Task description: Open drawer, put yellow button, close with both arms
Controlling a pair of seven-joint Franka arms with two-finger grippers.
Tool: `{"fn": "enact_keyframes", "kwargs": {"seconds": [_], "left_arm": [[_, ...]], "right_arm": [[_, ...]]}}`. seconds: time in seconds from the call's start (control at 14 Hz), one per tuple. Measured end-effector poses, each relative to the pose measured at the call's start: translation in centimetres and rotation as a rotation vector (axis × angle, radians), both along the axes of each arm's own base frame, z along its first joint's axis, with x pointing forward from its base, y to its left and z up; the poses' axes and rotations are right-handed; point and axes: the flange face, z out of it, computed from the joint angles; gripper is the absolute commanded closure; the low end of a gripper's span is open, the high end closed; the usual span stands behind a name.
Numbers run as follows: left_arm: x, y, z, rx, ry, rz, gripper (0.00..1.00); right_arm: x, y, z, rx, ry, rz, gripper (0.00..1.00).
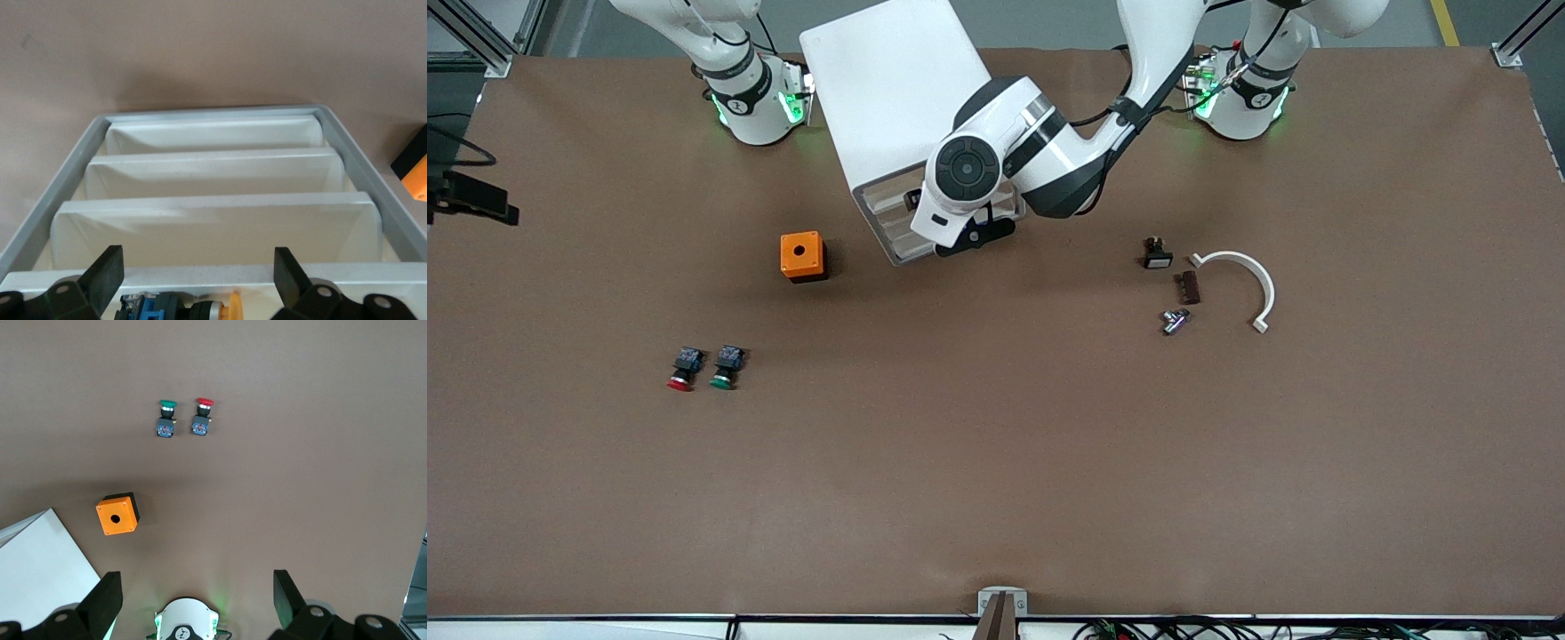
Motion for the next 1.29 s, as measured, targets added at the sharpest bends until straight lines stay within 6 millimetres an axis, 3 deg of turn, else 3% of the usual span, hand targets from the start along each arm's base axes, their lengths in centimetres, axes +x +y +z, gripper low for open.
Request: {"fn": "enact_keyframes", "kwargs": {"seconds": [0.14, 0.72, 0.86, 1.07, 1.29], "left_arm": [[-0.3, -0.1, -0.2, 0.000, 0.010, -0.001, 0.00], [-0.7, -0.3, -0.3, 0.000, 0.013, -0.006, 0.00], [-0.4, -0.1, -0.3, 0.000, 0.013, 0.000, 0.00], [1.3, 1.0, -0.1, -0.002, 0.007, 0.029, 0.00], [4.6, 3.5, 1.1, -0.014, -0.007, 0.088, 0.00]], "right_arm": [[-1.5, -0.3, 1.0, 0.007, -0.013, -0.008, 0.00], [-6.8, 0.5, -0.2, 0.025, -0.104, 0.003, 0.00], [-7.3, 0.8, -0.1, 0.028, -0.109, 0.008, 0.00], [-7.4, 0.6, -0.1, 0.034, -0.110, 0.004, 0.00], [-7.4, 0.5, -0.1, 0.037, -0.110, 0.002, 0.00]]}}
